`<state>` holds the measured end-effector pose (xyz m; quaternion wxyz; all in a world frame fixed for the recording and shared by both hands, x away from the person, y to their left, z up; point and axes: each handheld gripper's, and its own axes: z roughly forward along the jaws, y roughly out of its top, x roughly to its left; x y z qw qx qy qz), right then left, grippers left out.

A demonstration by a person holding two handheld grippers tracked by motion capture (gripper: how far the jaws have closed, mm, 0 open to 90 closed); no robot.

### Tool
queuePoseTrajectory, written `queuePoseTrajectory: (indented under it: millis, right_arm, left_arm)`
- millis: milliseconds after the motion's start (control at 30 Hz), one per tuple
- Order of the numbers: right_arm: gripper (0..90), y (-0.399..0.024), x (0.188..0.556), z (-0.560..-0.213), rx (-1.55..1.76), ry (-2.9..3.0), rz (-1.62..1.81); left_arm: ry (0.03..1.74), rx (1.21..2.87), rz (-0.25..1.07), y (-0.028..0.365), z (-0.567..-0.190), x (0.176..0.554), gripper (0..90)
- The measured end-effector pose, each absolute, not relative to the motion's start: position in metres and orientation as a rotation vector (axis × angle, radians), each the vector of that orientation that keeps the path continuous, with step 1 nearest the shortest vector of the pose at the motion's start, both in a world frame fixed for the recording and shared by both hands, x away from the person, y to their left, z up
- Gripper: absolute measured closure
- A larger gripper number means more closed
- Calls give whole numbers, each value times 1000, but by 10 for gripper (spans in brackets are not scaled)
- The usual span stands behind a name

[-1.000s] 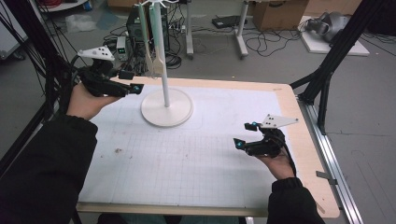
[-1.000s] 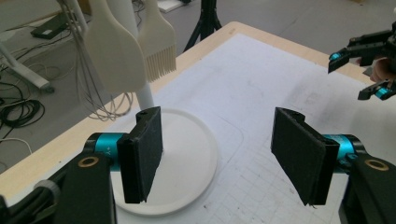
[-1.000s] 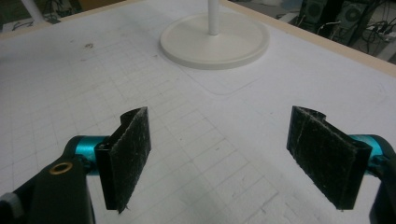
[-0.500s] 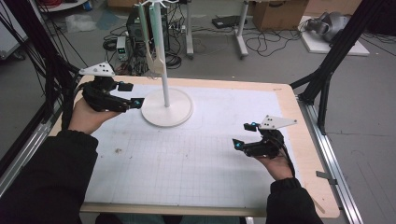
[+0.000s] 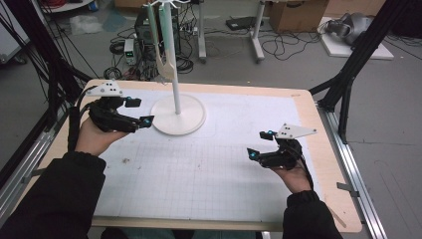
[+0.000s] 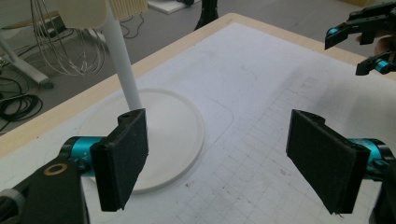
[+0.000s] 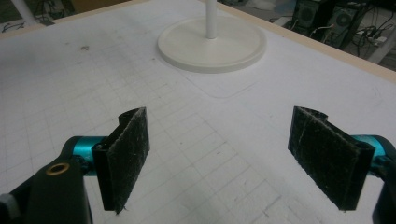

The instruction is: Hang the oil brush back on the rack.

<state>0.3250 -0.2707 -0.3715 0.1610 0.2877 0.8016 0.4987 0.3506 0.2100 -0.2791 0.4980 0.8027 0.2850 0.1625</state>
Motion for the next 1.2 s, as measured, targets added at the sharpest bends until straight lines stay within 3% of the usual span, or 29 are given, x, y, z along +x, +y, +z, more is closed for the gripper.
queuePoseTrajectory:
  millis: [1200]
  right_arm:
    - [193,-264,323,-378,824,2314,1401]
  left_arm:
    - [727,1922,393,217,-332,325,199]
